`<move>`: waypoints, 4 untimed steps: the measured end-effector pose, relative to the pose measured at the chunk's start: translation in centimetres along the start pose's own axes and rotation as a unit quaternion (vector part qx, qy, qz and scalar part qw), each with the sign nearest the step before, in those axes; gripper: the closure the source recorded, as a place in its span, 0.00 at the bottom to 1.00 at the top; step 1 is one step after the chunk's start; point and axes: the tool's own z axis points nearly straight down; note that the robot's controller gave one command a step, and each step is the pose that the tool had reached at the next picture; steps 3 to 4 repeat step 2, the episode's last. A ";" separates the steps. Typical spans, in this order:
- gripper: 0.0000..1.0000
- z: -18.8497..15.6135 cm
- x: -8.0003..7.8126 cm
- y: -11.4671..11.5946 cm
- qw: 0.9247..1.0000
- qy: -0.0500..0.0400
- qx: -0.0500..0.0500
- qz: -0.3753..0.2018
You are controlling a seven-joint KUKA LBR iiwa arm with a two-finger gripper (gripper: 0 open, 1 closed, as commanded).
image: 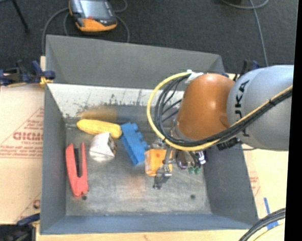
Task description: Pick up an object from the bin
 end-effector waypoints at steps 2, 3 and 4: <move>1.00 -0.9 -0.5 0.8 0.999 -0.001 0.000 0.034; 1.00 -0.9 -0.5 0.8 0.999 -0.001 0.000 0.034; 1.00 -0.9 -0.5 0.8 0.999 -0.001 0.000 0.034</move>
Offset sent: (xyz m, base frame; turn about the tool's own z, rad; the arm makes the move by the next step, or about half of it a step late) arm -0.0036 0.0110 -0.0034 0.0972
